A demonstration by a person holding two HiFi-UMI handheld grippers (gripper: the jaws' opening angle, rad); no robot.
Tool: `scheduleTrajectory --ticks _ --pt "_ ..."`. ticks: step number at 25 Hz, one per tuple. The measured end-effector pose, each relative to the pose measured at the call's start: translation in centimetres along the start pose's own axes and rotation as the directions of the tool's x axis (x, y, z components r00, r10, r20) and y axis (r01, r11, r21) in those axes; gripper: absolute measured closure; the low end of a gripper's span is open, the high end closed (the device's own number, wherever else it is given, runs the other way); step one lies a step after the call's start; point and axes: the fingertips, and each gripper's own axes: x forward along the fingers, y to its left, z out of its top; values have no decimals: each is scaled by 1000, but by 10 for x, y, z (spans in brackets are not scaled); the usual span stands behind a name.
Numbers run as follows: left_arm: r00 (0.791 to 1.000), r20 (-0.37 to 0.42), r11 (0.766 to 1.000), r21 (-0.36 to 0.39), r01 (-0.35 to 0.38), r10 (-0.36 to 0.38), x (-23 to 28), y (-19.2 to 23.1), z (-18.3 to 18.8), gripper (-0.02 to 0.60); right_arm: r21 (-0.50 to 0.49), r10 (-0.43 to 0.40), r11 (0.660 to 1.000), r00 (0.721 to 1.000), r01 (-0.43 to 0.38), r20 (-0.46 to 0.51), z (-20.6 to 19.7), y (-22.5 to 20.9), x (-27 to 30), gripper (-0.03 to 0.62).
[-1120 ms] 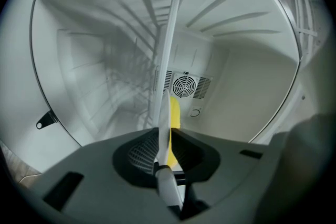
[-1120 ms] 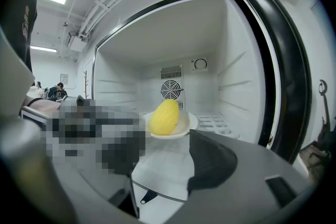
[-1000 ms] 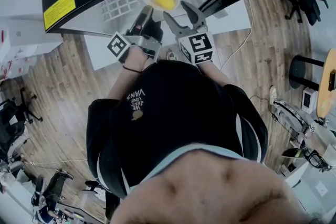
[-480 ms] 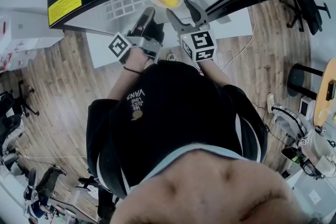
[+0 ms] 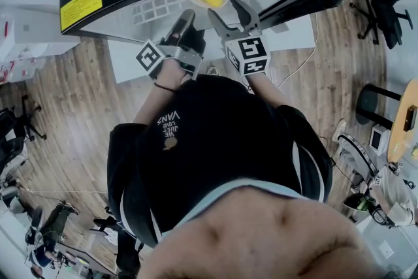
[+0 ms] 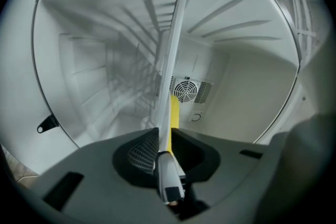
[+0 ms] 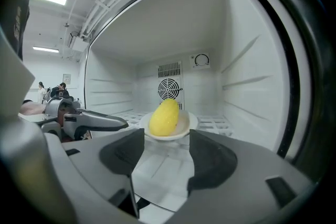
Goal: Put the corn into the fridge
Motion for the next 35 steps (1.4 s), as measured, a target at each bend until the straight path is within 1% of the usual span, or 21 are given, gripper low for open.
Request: scheduleTrajectory --ticks 10,16,22,29,32,35 --pt "1000 12 1000 6 -1 1 -1 0 2 528 -1 10 1000 1000 -10 4 1 -4 8 336" --pt "1000 2 1000 15 3 -3 -1 -1 1 528 11 6 1000 1000 -6 1 0 -5 9 336" --pt "1000 -23 999 39 22 -22 0 -5 -1 528 15 -12 1000 1000 12 4 0 -9 6 336" --pt "997 -58 990 131 49 -42 -1 -16 0 528 30 -40 999 999 39 19 5 -7 -4 336" --pt "995 -87 980 189 62 -46 -1 -22 -1 528 39 -55 998 998 54 26 5 -7 -10 336" --pt "993 -109 965 251 73 -46 -1 -29 -2 528 44 -71 997 997 69 37 9 -6 -15 336"
